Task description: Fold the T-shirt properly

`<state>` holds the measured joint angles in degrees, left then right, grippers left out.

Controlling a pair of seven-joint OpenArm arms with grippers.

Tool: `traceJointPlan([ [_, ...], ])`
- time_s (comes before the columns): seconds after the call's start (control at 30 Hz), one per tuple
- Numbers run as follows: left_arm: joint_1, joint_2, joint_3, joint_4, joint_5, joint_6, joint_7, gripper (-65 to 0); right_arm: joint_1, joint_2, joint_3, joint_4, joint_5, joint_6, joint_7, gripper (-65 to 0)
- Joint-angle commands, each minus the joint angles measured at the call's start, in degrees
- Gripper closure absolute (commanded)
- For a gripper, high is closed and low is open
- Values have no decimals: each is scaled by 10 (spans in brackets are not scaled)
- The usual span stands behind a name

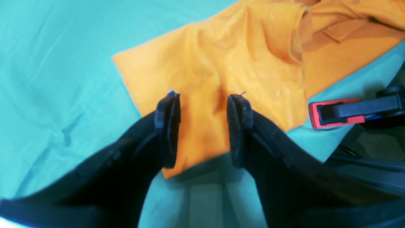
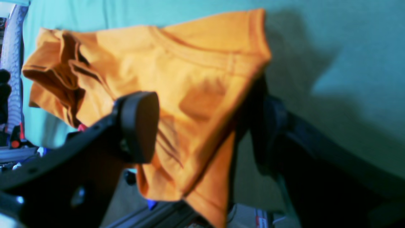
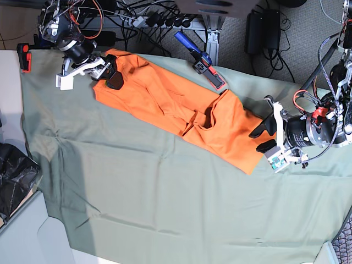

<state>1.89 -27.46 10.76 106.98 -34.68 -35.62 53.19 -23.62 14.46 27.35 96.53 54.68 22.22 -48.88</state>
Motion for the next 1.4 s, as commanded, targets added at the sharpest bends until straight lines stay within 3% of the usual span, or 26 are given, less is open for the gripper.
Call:
traceJointPlan([
  [0.0,-9,-5,-4,10,-7,-1,-11,-284,0,6,-4,7,7,52,-4,-443],
  [0.27,-9,-5,-4,10,-7,10,-11,-284,1,6,-28,7,8,52,10,-431],
  [0.33,-9,-5,-4,10,-7,16,-11,-284,1,6,-28,7,7,52,21,-338],
  [0.47,-9,-5,-4,10,-14,15,-11,-284,2,6,-28,7,-10,52,51,-29],
  [0.5,-10,-5,-4,10,-14,16,-11,-284,2,6,-28,7,-21,52,57,0],
  [0.73,-9,-5,-62,10,-33,16,-11,-284,24,23,-26,7,-79,52,68,0],
  [0.97,-9,-18,-154,10,-67,14,-10,-284,49,103,-24,7,-128,52,72,0],
  [1.13,-7,-43,-156,10,-67,14,-2,-284,49,160,-12,4,-161,52,80,0],
  [1.37,4,-55,-156,10,-67,14,3,-284,50,207,16,-49,-161,50,93,0],
])
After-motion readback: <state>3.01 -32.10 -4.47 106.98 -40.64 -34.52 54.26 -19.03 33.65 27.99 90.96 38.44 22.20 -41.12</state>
